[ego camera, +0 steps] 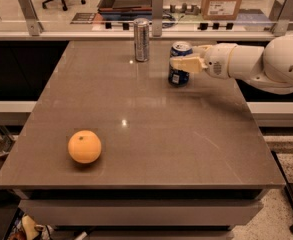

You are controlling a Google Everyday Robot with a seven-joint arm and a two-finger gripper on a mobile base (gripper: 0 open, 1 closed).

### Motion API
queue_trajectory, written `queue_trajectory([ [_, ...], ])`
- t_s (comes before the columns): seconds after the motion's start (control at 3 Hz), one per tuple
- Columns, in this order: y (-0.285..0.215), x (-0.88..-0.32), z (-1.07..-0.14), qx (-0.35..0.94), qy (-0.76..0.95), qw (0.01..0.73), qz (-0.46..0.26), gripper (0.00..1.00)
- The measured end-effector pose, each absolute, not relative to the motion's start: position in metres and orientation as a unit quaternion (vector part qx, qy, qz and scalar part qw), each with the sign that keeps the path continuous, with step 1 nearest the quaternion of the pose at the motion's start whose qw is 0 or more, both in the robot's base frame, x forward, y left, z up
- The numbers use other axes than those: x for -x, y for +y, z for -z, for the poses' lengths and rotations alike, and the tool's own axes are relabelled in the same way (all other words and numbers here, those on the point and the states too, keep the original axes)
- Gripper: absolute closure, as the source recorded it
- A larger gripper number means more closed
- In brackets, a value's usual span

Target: Move pepsi can near orange

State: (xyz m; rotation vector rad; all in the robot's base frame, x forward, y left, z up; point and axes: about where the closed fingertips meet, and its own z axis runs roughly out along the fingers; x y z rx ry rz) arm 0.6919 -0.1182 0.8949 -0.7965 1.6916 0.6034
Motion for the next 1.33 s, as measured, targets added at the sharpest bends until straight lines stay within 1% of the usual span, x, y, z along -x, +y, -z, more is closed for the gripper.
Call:
queue_trajectory([
  [0.33, -0.116, -0.692, -0.895, 0.338, 0.716, 0.554, -0.257, 1.0],
  [0.67, -0.113, -0.692, -0.897, 0.344, 0.714, 0.549, -0.265, 1.0],
  [1.33, -0.106, -0.663, -0.935, 0.382, 0.701, 0.536, -0.276, 1.0],
])
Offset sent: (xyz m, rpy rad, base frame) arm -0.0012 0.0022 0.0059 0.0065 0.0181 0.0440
